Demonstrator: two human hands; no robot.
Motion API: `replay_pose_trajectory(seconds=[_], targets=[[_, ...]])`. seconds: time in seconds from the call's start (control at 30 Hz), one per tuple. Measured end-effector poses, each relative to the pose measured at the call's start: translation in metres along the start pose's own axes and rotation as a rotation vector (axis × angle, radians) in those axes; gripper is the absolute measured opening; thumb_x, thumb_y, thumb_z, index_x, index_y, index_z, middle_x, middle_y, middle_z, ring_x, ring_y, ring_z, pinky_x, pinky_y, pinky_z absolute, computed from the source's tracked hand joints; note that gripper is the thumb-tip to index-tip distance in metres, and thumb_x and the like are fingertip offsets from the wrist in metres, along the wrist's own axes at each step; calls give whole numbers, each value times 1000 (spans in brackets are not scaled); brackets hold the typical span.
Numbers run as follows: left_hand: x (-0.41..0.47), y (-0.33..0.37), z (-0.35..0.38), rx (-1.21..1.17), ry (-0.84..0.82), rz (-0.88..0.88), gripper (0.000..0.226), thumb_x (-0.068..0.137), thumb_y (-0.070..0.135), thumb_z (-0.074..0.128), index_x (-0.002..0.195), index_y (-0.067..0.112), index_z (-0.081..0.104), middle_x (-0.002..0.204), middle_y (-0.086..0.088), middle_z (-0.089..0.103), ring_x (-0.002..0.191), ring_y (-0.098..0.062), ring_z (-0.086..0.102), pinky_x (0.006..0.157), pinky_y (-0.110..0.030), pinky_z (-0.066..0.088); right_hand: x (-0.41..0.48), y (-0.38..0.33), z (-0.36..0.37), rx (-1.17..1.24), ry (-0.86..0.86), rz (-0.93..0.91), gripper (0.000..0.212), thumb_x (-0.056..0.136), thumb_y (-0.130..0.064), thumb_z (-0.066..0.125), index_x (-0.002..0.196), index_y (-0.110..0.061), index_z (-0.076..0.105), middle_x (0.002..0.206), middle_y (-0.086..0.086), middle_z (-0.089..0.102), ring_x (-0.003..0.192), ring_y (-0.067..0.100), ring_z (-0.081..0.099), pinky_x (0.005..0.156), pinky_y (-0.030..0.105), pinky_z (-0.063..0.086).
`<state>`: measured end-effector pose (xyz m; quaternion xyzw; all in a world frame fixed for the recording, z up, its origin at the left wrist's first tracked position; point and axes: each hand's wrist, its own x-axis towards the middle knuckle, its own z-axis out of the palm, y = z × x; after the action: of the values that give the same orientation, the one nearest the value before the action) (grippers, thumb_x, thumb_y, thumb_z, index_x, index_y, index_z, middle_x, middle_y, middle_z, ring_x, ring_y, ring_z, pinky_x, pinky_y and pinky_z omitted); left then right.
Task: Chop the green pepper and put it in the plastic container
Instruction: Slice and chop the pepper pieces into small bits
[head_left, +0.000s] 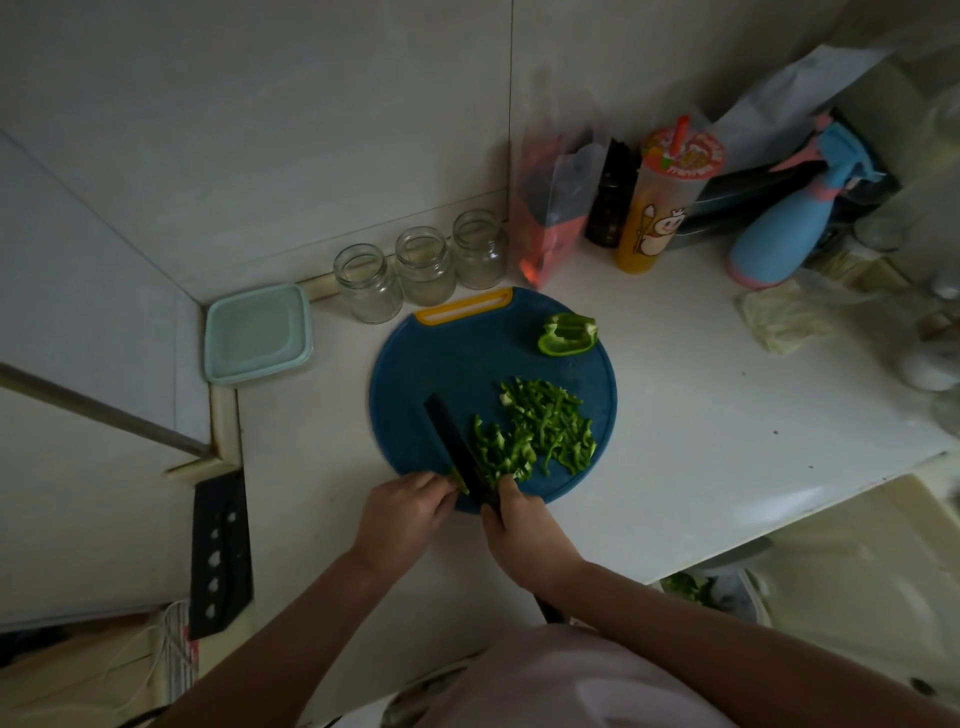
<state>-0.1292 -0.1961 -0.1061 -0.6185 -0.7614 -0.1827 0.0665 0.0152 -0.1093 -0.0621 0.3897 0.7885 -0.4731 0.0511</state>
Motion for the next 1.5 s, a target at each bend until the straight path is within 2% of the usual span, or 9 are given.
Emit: replay_pose_trajectory(seconds=[0.1,0.2,0.4,0.57,0.7,0.97,1.27,1.37,1.5], targets=[[-1,-2,1,-11,-1,21,25,81,28,52,68,19,72,65,6,66,54,-12,64,43,-22,47,0,-2,-2,9,-19,14,8,98,-16,41,94,-10,38,81,11,57,71,27,59,53,30,37],[-1,-3,1,-17,6,38,25,81,27,53,69,19,73,67,5,68,54,-13,64,43,-21,48,1,-4,-2,51,-46,55,10,98,-18,40,91,-11,39,70,2,50,49,14,49,33,21,34],[-5,-5,5,-32,28,28,27,84,27,53,68,17,72,66,3,68,54,-14,64,42,-23,49,2,-7,-6,79,-100,79,11,99,-19,37,94,-10,39,72,4,48,44,15,48,28,22,35],[-3,-2,1,-40,50,67,22,79,24,55,72,18,74,71,4,70,55,-13,65,44,-20,48,3,-9,0,34,-79,48,9,99,-16,37,100,-8,41,75,4,53,52,12,49,37,21,36],[-4,-1,1,-49,57,56,22,79,24,54,76,18,75,73,4,71,57,-13,65,45,-19,47,4,-12,10,42,-38,73,18,98,-12,37,111,-1,42,94,20,63,79,31,62,58,30,38],[-5,-3,1,-54,49,41,24,81,26,53,80,17,75,78,4,72,62,-14,67,48,-20,50,11,-23,14,57,-6,132,16,98,-13,36,109,-4,42,101,18,60,91,34,60,63,30,37],[-3,-1,2,-59,26,-15,24,82,26,53,72,18,74,74,7,70,63,-11,65,47,-21,48,9,-12,4,36,63,117,11,99,-14,38,104,-5,41,93,17,59,86,35,60,61,29,34],[0,0,3,-62,8,-29,25,82,28,53,69,18,72,69,6,66,60,-12,62,44,-23,47,8,-12,3,65,77,109,6,98,-14,39,98,-8,38,86,11,53,78,31,59,59,29,35],[-1,2,4,-71,9,-54,27,83,31,53,67,18,72,69,7,65,61,-11,61,46,-23,47,4,-11,-2,56,74,60,12,99,-15,40,103,-5,42,75,1,48,66,23,53,55,28,34]])
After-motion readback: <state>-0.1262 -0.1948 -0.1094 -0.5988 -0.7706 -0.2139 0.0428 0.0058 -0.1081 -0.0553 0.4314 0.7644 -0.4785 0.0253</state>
